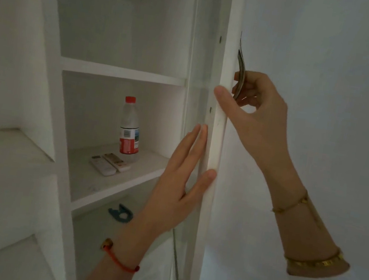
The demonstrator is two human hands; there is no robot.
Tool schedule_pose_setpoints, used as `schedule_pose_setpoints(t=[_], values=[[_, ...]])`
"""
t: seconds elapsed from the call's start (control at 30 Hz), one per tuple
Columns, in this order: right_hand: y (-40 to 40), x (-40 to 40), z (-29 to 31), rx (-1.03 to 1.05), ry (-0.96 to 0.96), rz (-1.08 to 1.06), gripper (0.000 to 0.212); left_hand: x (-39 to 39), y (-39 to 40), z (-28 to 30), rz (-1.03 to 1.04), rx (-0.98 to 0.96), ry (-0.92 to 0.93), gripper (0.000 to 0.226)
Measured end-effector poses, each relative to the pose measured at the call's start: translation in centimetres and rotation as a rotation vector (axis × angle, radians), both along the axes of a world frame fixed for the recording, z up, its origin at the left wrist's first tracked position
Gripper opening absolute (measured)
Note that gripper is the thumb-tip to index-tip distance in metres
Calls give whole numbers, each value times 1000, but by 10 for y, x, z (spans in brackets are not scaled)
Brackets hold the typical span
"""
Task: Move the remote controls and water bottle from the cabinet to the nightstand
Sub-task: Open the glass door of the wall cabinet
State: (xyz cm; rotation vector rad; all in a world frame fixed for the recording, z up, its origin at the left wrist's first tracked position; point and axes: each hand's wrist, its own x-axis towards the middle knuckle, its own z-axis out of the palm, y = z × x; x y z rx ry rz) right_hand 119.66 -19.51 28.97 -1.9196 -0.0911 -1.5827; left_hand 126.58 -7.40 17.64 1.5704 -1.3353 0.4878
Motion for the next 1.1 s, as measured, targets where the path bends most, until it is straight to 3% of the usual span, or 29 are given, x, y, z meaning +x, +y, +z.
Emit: schedule_pose_setpoints(t=[0.3,0.43,0.6,1.1], values=[[-51,-33,-8,-205,28,-284,56,-11,-55,3,-94,64,-71,74],[-74,-43,-11,-365,98,-438,56,-17,-83,3,-123,68,-88,76],[-109,-46,-11,-422,210,-493,60,-21,-114,1,-140,79,-93,78],[-206,-46,-10,-426,336,-605,59,-16,-220,-7,122,104,-193,78]])
